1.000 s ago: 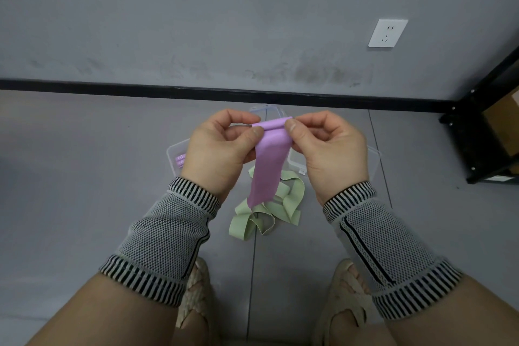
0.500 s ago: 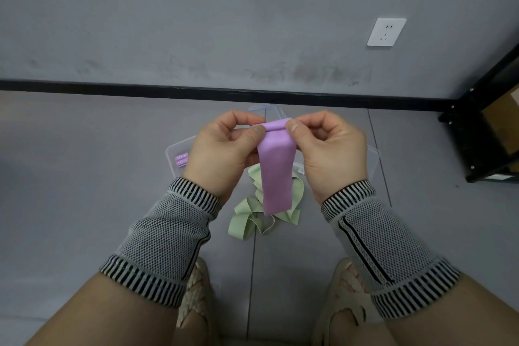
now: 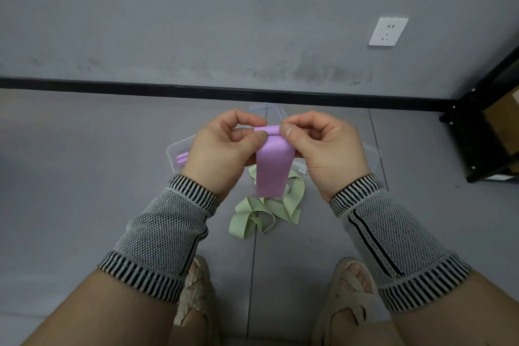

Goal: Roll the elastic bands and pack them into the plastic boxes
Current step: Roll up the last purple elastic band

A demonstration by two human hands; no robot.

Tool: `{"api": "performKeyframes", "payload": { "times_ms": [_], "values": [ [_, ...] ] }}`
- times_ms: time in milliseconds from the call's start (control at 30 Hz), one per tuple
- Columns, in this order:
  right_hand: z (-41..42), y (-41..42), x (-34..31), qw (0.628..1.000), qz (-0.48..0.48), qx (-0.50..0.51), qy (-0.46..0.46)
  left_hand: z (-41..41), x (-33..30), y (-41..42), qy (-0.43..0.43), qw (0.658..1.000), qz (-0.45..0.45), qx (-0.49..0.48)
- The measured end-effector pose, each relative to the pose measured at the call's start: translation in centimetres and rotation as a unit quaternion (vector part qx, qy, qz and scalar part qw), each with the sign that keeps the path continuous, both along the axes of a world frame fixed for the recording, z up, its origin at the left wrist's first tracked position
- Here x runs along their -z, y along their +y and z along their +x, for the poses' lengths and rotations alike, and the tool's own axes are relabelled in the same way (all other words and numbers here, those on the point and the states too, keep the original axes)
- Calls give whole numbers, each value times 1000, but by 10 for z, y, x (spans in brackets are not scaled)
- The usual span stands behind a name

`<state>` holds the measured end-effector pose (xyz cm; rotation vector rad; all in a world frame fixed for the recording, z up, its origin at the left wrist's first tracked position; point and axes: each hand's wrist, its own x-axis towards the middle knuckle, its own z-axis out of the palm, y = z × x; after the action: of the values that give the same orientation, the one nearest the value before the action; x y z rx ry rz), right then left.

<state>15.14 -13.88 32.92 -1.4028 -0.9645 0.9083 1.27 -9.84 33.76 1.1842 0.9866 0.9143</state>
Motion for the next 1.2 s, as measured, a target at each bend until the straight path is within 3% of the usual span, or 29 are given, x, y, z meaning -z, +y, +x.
{"api": "performKeyframes", "payload": {
  "times_ms": [233,533,833,1200],
  "values": [
    [1,0,0,1000,18,0,-7,2,-1,1,-21,1000,-23,-1],
    [4,-1,-1,999,-8,-36,16,-1,-1,1,30,999,28,-8],
    [4,-1,-1,1000,17,-12,-1,1,1,3,12,999,-34,1],
    [7,-1,1,998,-24,-57,15,-6,3,5,63,997,28,22]
  ]
}}
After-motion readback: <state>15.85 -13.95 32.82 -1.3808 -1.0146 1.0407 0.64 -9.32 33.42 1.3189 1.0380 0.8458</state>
